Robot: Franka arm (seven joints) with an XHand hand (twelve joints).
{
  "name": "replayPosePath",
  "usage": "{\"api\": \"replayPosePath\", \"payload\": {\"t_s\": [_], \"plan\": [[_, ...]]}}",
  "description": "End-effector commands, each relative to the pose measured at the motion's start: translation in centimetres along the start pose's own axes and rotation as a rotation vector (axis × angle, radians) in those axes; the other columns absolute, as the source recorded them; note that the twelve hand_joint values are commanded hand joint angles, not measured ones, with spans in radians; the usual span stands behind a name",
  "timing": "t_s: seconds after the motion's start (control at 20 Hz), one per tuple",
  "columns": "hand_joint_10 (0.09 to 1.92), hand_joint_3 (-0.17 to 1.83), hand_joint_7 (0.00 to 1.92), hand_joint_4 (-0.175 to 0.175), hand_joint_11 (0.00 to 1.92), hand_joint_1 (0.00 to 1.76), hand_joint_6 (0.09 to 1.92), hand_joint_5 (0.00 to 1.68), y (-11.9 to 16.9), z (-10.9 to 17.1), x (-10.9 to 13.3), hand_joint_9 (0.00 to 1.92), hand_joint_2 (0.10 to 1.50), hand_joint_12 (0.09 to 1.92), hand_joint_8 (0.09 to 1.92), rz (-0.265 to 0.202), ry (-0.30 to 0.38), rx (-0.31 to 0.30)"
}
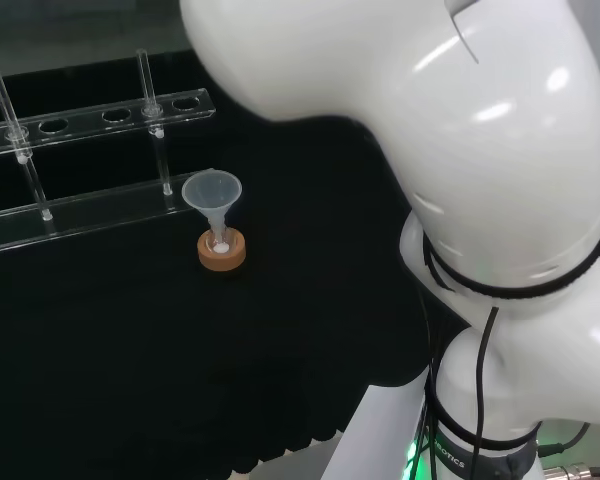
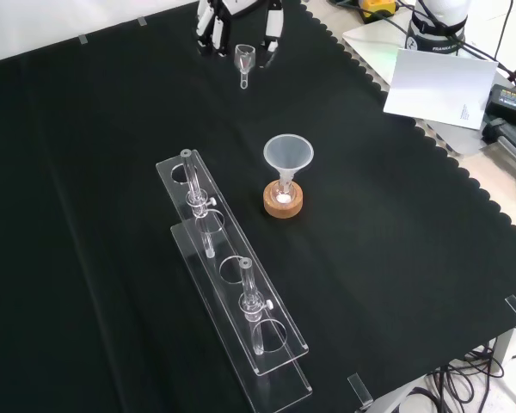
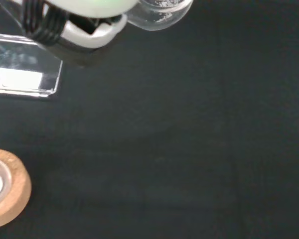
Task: Put the weighing funnel back on the table.
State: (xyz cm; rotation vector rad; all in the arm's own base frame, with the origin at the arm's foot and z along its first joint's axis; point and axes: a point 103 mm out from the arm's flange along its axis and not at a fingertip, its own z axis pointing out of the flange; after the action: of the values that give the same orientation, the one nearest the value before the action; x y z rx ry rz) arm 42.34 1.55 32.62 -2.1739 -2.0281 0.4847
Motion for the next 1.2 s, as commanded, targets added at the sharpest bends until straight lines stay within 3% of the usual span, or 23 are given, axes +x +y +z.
{"api": "replayPosePath", "payload": {"t_s": [0.05, 0.65, 1.2], "plan": [[0.26, 0.63, 0.62, 0.175, 0.87, 1.12, 0.64, 1.28, 1.8, -0.2, -2.5, 1.04, 0.67, 1.0, 0.66, 0.012, 0.012, -0.01], [0.26, 0.63, 0.62, 0.175, 0.87, 1.12, 0.64, 1.28, 4.0, -0.8, -7.0, 1.04, 0.67, 1.0, 0.65, 0.028, 0.022, -0.021], [0.25, 0.63, 0.62, 0.175, 0.87, 1.12, 0.64, 1.28, 9.2, 3.1, -5.6, 1.04, 0.67, 1.0, 0.65, -0.018, -0.043, 0.033]]}}
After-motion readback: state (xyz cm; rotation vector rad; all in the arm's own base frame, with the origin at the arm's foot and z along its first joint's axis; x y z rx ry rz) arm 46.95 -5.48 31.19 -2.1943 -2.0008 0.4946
